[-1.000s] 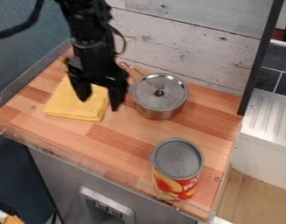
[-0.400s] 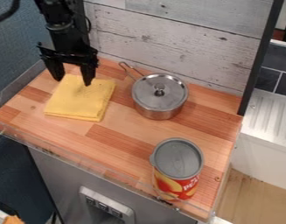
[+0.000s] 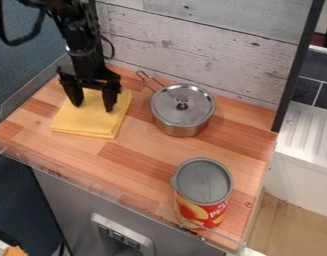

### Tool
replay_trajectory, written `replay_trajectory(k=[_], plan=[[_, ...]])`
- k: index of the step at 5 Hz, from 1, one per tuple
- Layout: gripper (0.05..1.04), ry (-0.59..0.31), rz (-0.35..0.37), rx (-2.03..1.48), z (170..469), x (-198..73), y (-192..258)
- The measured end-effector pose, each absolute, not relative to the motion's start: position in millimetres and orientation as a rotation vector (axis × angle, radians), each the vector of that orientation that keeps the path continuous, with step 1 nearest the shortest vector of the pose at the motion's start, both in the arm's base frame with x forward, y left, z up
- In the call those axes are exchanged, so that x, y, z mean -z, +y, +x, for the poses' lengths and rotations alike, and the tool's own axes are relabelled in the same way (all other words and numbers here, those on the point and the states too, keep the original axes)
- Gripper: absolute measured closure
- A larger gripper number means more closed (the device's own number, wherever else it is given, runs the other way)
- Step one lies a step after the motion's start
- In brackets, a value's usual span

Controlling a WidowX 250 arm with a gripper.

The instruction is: Move the yellow cloth to the bottom right side on the table

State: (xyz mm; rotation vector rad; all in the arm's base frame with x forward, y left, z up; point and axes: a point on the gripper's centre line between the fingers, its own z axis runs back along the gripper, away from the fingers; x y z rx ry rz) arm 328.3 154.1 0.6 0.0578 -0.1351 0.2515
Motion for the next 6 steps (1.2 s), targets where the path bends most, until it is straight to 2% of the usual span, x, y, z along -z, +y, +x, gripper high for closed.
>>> replay_trajectory(k=[2,3,4,6], plan=[[0.083,-0.108,0.068,-0.248,307,7,146],[0.083,-0.09,0.055,-0.197,282,5,121],[0.083,-0.088,0.042,-0.127,268,4,89],[0.083,-0.117,0.029,-0.001,271,8,21]])
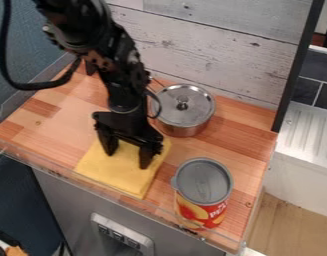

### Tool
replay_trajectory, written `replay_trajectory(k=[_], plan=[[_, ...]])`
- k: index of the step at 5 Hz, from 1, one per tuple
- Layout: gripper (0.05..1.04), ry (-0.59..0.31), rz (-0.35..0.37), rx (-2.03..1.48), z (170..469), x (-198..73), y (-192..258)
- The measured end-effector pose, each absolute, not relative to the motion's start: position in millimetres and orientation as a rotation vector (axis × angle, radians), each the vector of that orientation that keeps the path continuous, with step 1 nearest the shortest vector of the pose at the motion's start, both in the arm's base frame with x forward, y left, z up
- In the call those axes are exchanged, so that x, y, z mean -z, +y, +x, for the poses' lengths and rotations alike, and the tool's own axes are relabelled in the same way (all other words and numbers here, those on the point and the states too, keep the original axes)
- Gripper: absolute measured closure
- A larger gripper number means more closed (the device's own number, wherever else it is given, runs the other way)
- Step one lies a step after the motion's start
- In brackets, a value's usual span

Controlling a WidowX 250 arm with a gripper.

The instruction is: Move the yellow cloth to the bottom right side on the table

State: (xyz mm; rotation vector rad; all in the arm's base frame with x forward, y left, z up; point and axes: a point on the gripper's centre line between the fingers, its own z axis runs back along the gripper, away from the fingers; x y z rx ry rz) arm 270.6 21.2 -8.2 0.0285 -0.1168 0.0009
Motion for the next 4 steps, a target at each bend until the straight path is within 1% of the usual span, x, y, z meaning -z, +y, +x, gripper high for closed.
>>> replay_trajectory(k=[1,2,3,4], plan=[[0.083,-0.128,0.029,0.029,274,8,4],[0.083,-0.121,0.016,0.024,269,1,1],[0.083,-0.16,-0.026,-0.006,272,-29,8],[0.083,-0.202,-0.036,-0.008,272,-60,16]])
